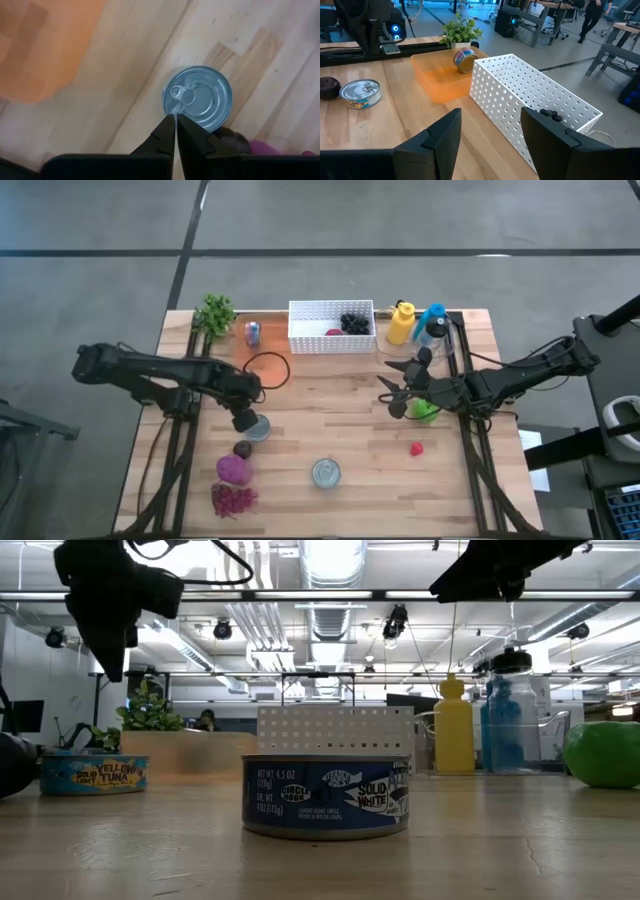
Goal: Pick & Place Food Item
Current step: Put the yellow-blue tuna can into the orange bin
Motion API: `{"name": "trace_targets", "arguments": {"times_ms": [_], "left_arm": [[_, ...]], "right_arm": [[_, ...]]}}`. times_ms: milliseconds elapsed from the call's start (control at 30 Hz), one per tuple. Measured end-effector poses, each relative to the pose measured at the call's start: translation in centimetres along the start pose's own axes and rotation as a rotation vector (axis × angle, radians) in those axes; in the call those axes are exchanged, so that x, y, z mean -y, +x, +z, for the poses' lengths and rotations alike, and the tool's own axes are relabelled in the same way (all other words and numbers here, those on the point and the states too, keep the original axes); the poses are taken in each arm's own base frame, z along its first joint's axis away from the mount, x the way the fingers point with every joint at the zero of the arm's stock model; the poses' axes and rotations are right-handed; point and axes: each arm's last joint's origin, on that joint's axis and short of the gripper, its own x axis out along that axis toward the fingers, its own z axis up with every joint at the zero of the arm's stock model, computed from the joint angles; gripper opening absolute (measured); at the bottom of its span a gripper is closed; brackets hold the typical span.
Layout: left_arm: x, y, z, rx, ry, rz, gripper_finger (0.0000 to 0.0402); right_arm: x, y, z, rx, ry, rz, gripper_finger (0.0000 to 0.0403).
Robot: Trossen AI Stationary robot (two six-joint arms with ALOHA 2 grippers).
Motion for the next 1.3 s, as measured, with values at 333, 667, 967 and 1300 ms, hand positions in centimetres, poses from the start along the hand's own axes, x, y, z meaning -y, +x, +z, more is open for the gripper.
{"name": "trace_targets", "arguments": {"times_ms": [333,667,967,1300], "left_arm": [[1.3,1.8,1.6,-0.030,0.002,-0.040,0.0023],[2.4,4.2,2.6,-0.099,0.034,-0.076,0.0023],[3.1,6.2,3.4,-0.133,0.065,-0.095,0.0023],[3.5,8.3,3.7,-0.202,0.102,-0.099,0.0023]], "right_arm": [[0.0,0.0,0.0,0.001,0.001,0.000,0.0199],[0.0,0.0,0.0,0.002,0.001,0.000,0.0199],[0.0,0.0,0.0,0.001,0.000,0.000,0.0199],[0.0,0.0,0.0,0.001,0.000,0.000,0.0199]]}}
